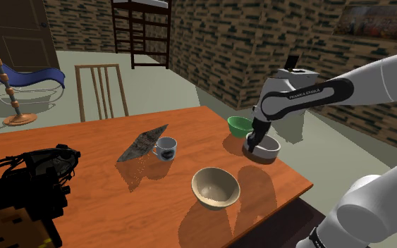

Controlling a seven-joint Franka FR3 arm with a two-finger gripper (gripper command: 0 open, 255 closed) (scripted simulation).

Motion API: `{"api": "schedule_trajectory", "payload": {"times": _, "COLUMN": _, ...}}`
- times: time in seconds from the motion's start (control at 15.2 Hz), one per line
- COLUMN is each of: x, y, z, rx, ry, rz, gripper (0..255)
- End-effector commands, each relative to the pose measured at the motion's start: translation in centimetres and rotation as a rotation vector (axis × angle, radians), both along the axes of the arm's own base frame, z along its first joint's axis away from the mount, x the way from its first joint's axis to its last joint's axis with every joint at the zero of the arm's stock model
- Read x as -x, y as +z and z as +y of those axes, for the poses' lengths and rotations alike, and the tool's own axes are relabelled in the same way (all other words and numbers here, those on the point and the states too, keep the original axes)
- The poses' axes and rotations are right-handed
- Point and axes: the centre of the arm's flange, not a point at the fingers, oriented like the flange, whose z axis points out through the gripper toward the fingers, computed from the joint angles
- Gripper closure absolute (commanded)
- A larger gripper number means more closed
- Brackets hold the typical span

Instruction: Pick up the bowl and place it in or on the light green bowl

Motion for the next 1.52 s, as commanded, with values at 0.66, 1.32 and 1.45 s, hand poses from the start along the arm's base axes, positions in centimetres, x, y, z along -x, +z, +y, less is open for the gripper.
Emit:
{"api": "schedule_trajectory", "payload": {"times": 0.66, "x": -0.1, "y": 6.4, "z": 0.1, "rx": 0.000, "ry": 0.000, "rz": 0.000, "gripper": 255}}
{"api": "schedule_trajectory", "payload": {"times": 1.32, "x": -3.4, "y": 10.1, "z": -2.1, "rx": 0.000, "ry": 0.000, "rz": 0.000, "gripper": 255}}
{"api": "schedule_trajectory", "payload": {"times": 1.45, "x": -5.5, "y": 10.3, "z": -3.6, "rx": 0.000, "ry": 0.000, "rz": 0.000, "gripper": 255}}
